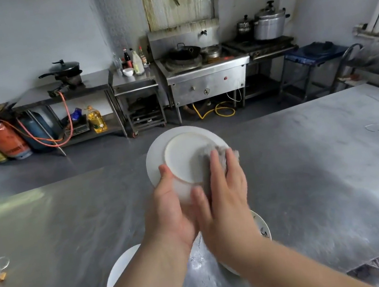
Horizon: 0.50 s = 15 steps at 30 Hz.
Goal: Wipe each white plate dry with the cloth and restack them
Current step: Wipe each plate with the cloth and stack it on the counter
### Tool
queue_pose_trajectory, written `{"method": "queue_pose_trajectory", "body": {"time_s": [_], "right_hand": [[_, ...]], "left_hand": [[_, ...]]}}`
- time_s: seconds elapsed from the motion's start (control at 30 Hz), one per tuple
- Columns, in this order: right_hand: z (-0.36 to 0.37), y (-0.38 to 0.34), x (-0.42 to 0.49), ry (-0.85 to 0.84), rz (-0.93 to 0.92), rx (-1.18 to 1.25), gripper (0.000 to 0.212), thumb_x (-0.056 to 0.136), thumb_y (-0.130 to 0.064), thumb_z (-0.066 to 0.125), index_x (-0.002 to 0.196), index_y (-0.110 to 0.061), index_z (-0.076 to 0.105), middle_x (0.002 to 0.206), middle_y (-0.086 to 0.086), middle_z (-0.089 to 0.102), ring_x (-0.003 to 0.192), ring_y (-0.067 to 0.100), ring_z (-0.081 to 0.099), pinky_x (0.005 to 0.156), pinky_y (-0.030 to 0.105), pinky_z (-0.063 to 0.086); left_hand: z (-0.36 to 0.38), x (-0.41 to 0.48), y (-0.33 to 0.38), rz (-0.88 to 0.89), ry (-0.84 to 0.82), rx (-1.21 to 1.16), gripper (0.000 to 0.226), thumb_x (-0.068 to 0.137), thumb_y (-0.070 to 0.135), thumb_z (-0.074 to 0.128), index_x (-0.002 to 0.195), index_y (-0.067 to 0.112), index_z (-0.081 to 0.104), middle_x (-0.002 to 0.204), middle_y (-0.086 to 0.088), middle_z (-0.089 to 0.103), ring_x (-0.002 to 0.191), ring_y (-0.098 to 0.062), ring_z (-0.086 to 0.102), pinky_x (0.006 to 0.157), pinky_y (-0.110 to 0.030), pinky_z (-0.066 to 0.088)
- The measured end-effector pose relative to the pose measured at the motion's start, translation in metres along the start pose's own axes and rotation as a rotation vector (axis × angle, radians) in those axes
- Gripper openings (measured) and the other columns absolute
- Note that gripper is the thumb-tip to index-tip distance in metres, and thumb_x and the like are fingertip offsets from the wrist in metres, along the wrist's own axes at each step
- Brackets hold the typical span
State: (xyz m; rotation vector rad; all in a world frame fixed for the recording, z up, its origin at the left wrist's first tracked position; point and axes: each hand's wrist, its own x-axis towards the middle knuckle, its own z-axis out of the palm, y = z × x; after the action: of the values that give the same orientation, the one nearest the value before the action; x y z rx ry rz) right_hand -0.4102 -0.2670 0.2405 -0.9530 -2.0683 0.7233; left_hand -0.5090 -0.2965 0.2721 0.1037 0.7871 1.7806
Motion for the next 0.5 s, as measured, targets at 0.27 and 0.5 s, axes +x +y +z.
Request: {"method": "queue_pose_trajectory", "body": {"time_s": [0.27, 0.5], "right_hand": [[-0.046, 0.069, 0.048, -0.125, 0.393, 0.260, 0.050, 0.106, -0.055, 0.031, 0.153, -0.039, 0.043, 0.129, -0.018, 0.056, 0.111, 0.012, 0.060, 0.085, 0.022, 0.050], [-0.095, 0.151, 0.041, -0.646, 0.431, 0.133, 0.044, 0.099, -0.049, 0.052, 0.078, -0.012, 0.062, 0.061, 0.021, 0.067, 0.039, 0.025, 0.049, 0.039, 0.023, 0.036]], "left_hand": [[-0.009, 0.005, -0.020, 0.069, 0.090, 0.152, 0.056, 0.112, 0.049, 0.034, 0.139, 0.010, 0.064, 0.133, -0.016, 0.073, 0.120, -0.031, 0.072, 0.093, -0.048, 0.057], [-0.054, 0.022, -0.052, -0.170, 0.249, 0.382, 0.046, 0.108, 0.044, 0.049, 0.137, 0.013, 0.068, 0.128, -0.013, 0.075, 0.120, -0.031, 0.072, 0.100, -0.047, 0.054]]}}
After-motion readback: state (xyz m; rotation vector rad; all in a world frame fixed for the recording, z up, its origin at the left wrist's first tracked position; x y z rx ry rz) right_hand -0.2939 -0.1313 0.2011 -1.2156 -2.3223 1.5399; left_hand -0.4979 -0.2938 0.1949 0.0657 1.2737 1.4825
